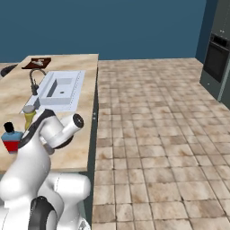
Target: Place the drinks on the dining counter in a tight cluster.
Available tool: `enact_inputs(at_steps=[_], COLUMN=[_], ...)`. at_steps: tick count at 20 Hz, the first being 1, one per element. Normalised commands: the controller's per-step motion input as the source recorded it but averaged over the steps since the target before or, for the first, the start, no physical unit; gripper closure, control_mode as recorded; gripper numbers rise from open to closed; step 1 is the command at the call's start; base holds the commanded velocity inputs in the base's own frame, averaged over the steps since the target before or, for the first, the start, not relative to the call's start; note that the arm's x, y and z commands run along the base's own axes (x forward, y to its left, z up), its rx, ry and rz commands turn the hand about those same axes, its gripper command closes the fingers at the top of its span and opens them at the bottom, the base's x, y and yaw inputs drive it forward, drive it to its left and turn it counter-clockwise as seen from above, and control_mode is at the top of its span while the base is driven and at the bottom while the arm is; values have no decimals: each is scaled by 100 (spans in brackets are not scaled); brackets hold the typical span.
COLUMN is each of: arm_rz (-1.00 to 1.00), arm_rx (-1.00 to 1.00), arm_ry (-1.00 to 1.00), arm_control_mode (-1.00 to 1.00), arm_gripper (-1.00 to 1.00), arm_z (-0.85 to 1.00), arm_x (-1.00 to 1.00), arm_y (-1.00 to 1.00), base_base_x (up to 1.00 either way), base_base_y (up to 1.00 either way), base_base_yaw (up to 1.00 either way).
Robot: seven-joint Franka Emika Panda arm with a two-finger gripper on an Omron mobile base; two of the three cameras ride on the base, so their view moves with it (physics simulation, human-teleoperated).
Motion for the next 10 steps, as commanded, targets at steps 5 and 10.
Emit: enact_inputs(at_steps=[5,10], arm_rz=[0,0], arm_rx=[0,0], arm_ry=[0,0], arm_control_mode=[-100,-100], arm_gripper=[100,100], arm_z=[0,0], arm_x=[40,28], arm_y=[0,0], base_base_x=[0,0], base_base_y=[0,0], base_base_yaw=[0,0])
